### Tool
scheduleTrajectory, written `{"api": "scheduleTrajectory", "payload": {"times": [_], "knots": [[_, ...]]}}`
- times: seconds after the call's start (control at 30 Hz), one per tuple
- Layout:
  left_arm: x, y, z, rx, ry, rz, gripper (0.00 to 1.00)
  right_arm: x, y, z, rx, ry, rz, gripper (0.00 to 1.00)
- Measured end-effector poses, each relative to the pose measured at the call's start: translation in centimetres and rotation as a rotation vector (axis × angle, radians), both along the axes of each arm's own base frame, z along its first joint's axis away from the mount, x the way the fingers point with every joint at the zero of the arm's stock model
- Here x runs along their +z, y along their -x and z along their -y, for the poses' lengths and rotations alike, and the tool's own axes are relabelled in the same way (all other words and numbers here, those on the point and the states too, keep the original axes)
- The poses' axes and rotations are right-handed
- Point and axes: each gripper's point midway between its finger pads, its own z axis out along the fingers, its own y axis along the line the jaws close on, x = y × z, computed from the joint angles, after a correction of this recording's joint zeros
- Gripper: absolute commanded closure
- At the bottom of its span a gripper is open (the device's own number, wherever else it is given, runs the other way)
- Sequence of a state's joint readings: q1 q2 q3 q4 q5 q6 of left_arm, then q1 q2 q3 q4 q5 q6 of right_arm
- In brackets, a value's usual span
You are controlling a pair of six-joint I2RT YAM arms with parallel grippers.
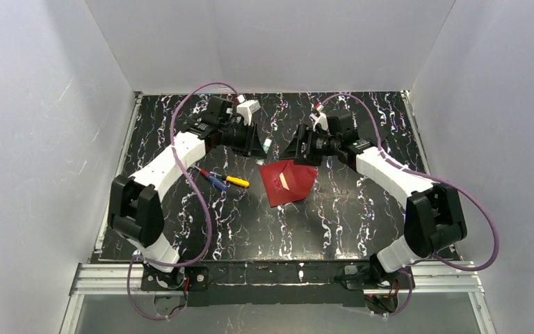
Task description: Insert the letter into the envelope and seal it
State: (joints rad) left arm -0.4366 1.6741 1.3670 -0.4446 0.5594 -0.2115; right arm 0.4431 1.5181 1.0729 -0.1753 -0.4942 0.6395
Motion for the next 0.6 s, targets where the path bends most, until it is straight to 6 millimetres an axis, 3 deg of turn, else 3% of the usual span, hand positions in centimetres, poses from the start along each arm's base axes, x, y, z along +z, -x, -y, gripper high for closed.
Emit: {"api": "scheduleTrajectory", "payload": {"times": [0.07,0.13,0.23,0.4,0.53,0.6], "knots": [[3.2,0.9,1.5,-0.076,0.113,0.052,1.00,1.4,0.6,-1.3,0.038,-0.045,0.008,0.20],[4.6,1.8,2.6,-0.143,0.185,0.061,1.00,2.9,1.0,-2.5,0.064,-0.089,0.021,0.22],[4.8,2.9,3.4,-0.198,0.228,0.032,1.00,5.1,1.6,-3.6,0.076,-0.156,0.034,0.29],[4.7,3.9,3.5,-0.240,0.250,0.016,1.00,8.1,1.5,-3.8,0.046,-0.228,0.071,0.36],[4.5,4.5,3.4,-0.279,0.250,0.035,1.00,8.6,1.6,-3.6,0.027,-0.229,0.067,0.45],[4.5,4.8,3.2,-0.293,0.244,0.055,1.00,8.4,1.6,-3.6,0.024,-0.218,0.050,0.39]]}}
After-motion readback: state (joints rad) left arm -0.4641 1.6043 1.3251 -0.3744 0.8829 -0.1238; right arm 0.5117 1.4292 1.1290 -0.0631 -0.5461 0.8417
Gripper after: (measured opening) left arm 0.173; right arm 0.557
